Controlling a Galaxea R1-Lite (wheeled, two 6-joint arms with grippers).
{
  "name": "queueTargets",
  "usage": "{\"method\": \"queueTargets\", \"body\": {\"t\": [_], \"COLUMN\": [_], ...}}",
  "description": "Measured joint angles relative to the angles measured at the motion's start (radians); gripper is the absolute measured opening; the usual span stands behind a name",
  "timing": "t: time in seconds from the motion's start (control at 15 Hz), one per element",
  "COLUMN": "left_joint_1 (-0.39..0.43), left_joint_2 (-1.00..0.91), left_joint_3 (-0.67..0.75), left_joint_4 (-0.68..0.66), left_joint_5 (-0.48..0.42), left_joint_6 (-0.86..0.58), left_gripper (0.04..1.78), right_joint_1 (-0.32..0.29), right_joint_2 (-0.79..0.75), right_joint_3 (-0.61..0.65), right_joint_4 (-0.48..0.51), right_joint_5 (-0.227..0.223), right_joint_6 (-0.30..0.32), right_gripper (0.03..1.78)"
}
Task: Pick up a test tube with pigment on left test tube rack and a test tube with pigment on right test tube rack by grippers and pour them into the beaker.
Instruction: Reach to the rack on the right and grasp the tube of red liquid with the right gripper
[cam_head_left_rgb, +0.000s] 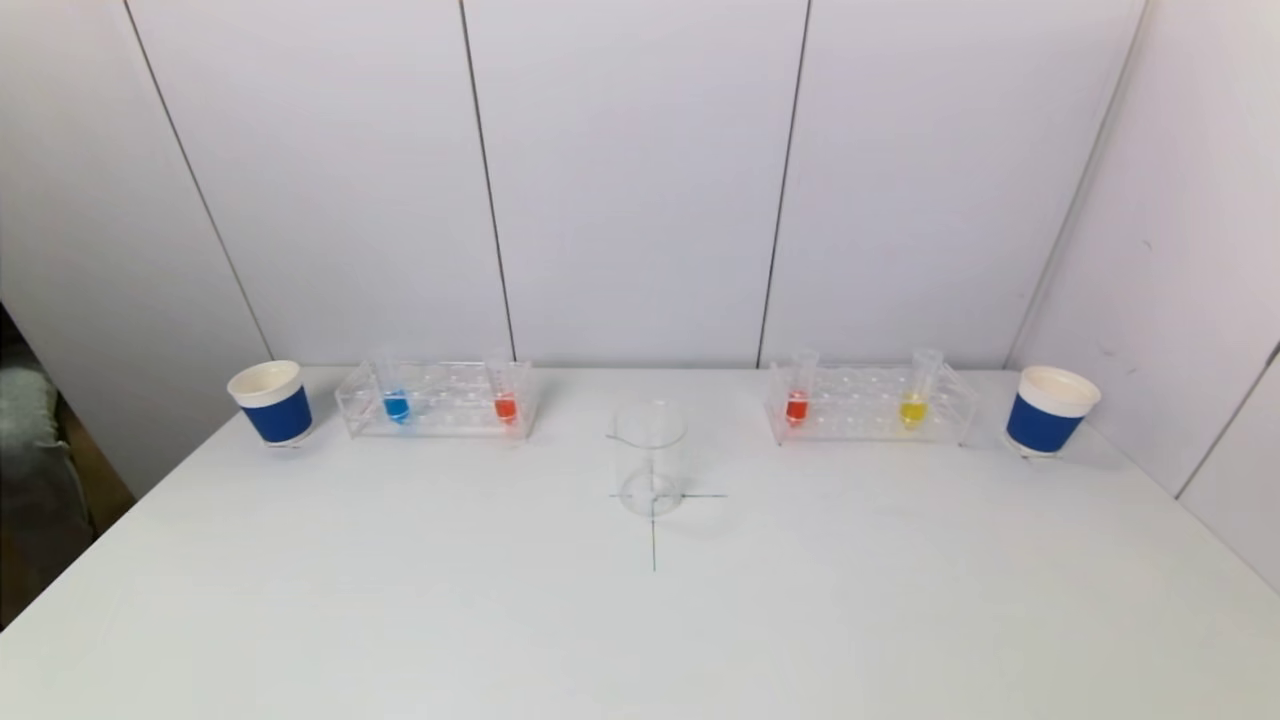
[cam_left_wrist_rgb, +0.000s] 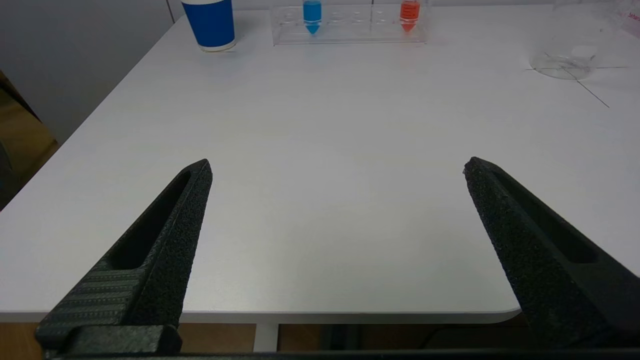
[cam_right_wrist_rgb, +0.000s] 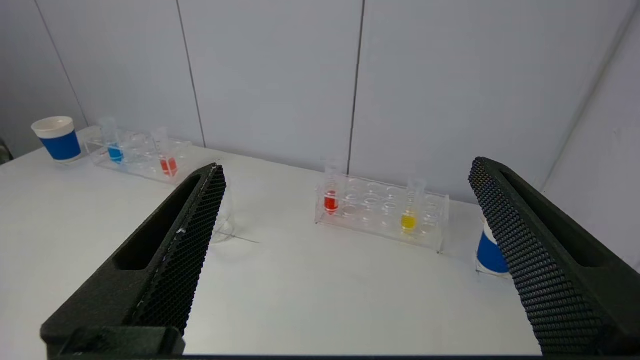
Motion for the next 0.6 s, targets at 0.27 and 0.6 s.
{"method": "queueTargets", "body": {"t": [0.27, 0.6], "left_joint_1": [0.000, 0.000], "left_joint_2": [0.000, 0.000], "left_joint_3": [0.000, 0.000], "left_joint_4": [0.000, 0.000], "left_joint_5": [0.000, 0.000], "left_joint_6": [0.000, 0.000], "left_gripper": [1.76, 1.76], "right_joint_1": [0.014, 0.087], "right_joint_2": [0.176, 0.407], "right_joint_3": [0.025, 0.130], "right_joint_4": [-0.159, -0.435], "right_joint_5": [0.021, 0.015], "right_joint_6": [-0.004, -0.010], "right_gripper": [1.77, 1.77]}}
